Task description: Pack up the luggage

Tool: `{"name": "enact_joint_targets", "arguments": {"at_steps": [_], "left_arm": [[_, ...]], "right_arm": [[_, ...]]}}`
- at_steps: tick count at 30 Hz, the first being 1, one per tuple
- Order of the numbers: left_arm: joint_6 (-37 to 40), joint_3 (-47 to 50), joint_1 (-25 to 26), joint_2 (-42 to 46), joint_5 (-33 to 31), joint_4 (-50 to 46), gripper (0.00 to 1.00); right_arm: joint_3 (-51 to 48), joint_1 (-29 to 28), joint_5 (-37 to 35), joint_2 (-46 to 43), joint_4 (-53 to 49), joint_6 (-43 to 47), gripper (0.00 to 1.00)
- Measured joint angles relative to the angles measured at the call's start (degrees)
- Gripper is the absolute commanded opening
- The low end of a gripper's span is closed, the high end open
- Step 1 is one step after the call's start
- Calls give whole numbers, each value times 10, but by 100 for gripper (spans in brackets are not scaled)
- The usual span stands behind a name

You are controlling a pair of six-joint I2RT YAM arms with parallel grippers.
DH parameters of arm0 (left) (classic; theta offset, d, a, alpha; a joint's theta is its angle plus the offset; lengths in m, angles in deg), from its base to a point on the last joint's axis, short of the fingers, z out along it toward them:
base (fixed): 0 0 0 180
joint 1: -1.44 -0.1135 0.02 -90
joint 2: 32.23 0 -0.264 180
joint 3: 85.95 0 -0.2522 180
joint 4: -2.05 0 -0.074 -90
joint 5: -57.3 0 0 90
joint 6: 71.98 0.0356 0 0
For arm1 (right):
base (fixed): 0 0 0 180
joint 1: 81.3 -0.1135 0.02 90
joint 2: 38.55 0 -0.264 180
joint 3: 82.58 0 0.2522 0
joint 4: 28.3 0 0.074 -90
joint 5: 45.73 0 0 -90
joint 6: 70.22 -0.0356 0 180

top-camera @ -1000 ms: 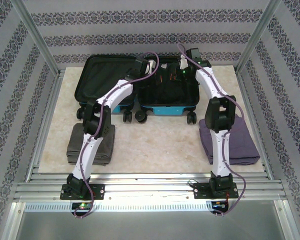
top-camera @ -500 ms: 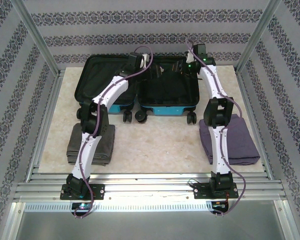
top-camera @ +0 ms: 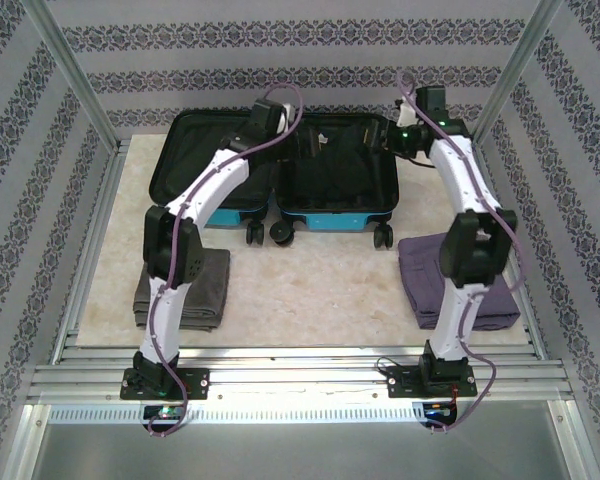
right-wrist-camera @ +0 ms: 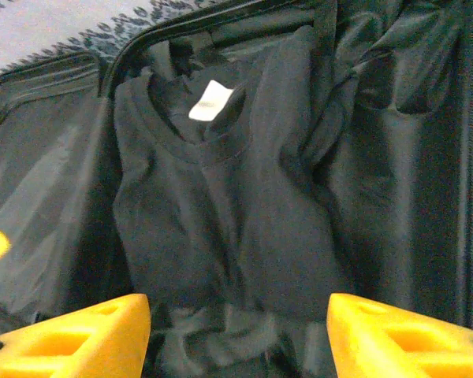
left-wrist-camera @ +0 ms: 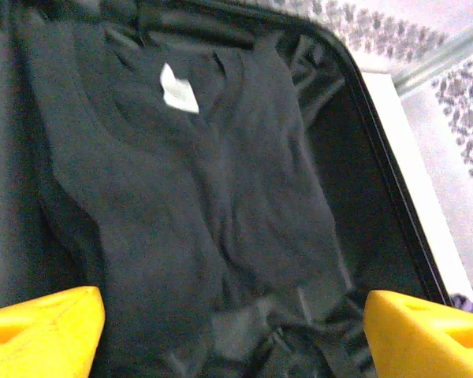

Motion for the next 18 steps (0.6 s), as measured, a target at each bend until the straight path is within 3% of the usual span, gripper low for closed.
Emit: {"name": "enact_joint_targets", "arguments": {"at_steps": [6, 11, 18], "left_arm": [[-24, 196, 97, 117, -10, 29, 88], [-87, 353, 169, 190, 0, 104, 90], [-155, 379, 243, 156, 28, 170, 90]], "right_arm": [[-218, 66, -8, -171, 57, -10, 65], [-362, 130, -12, -255, 74, -27, 67], [-476, 142, -16, -322, 70, -43, 66]]}}
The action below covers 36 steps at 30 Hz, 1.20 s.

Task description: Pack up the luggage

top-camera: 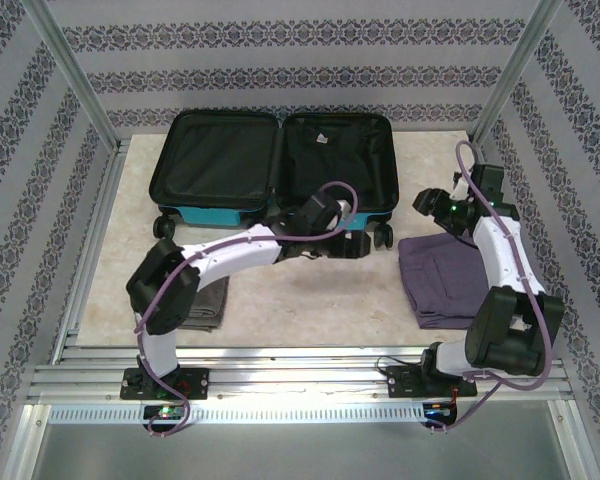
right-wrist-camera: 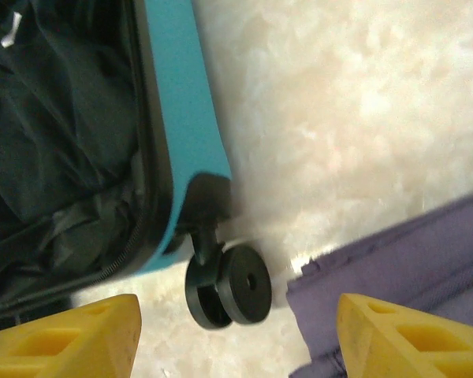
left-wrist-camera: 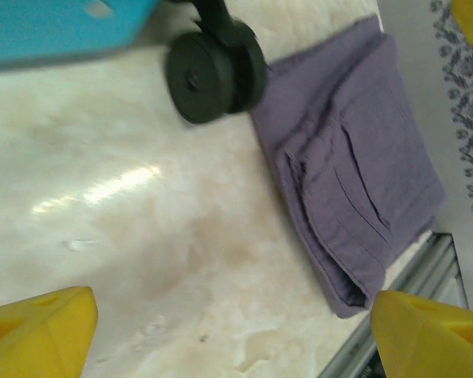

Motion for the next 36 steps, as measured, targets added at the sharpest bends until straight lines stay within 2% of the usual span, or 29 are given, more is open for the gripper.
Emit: {"name": "enact_joint_targets", "arguments": {"at_steps": [10, 19, 27, 36], "left_arm": [[-72, -86, 64, -140, 54, 82, 89], [-136, -116, 81, -209, 63, 154, 89], [-164, -153, 95, -235, 43, 162, 87], [-167, -213, 99, -262, -5, 96, 85]], "right_arm": [[-140, 14, 23, -71, -7, -57, 68], [-207, 95, 53, -132, -11, -90, 70], [-284, 140, 87, -154, 8, -127, 70], [-330, 150, 141, -116, 132, -216, 71]]}}
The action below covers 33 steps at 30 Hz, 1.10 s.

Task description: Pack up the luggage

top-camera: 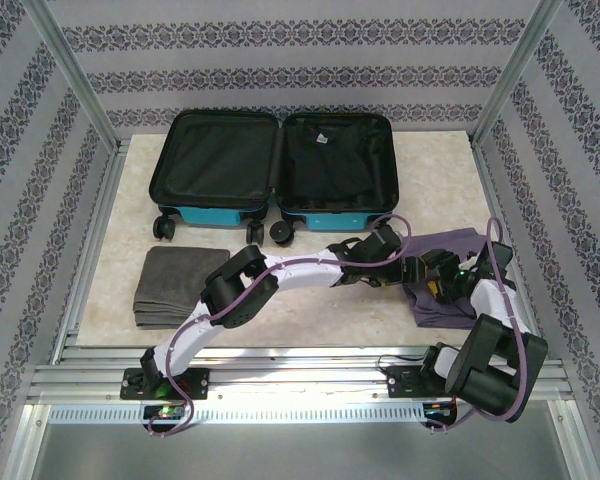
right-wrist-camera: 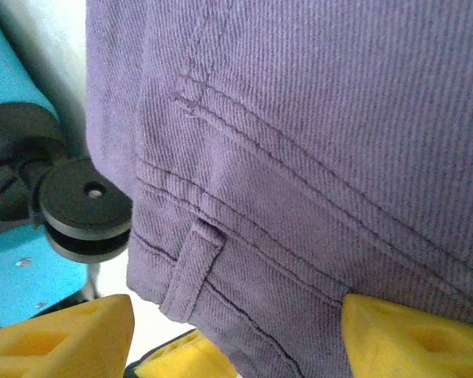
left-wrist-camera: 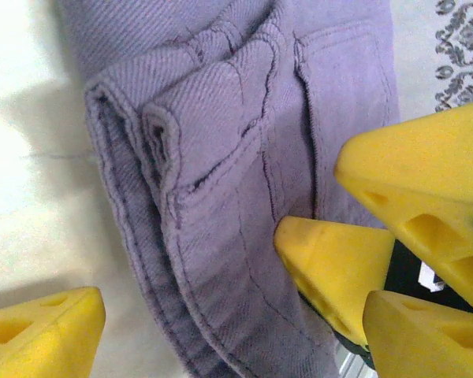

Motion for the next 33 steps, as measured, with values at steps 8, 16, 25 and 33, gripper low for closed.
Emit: {"name": "enact_joint_targets", "arguments": {"at_steps": [8, 16, 25, 33], "left_arm": [[0, -45, -1, -12, -28, -39, 83], [2, -82, 2, -23, -28, -57, 81], [14, -105, 7, -56, -24, -95, 81], [20, -114, 6, -58, -21, -115, 83]], "right_arm": [[-9, 3, 34, 7, 63, -64, 70], [89, 7, 22, -41, -56, 16, 70], [150, 29, -30, -68, -152, 109, 71], [76, 82, -42, -68, -167, 123, 71]]}}
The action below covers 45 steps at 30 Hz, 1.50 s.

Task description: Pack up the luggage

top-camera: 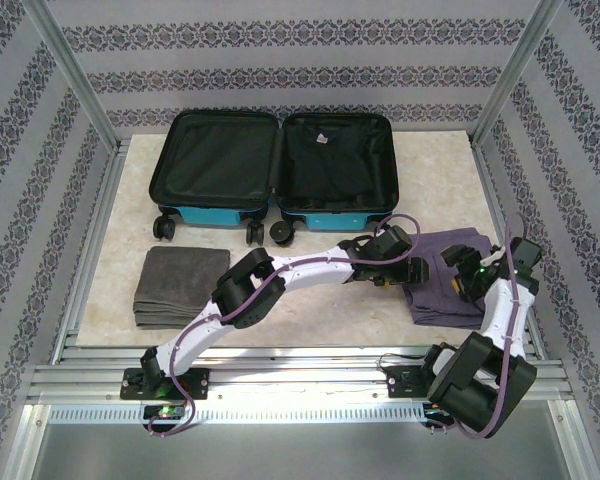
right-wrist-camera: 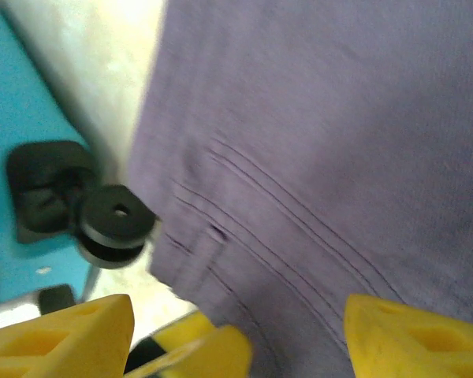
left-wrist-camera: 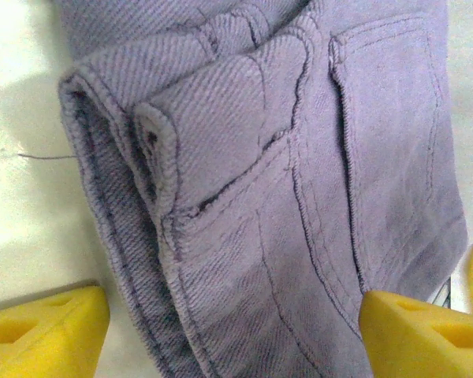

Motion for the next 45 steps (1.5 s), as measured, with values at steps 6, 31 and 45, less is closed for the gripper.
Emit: {"name": "enact_joint_targets", "arguments": {"at_steps": [6, 31, 45], "left_arm": [[6, -49, 0, -24, 5, -41, 82], [-7, -108, -20, -80, 18, -20, 27], [66, -116, -24, -80, 1, -21, 0]], "right_arm": [[-72, 1, 20, 13, 50, -30, 70], [-113, -43, 140, 2, 187, -183, 70], [-7, 1, 160, -6, 82, -83, 68]]}}
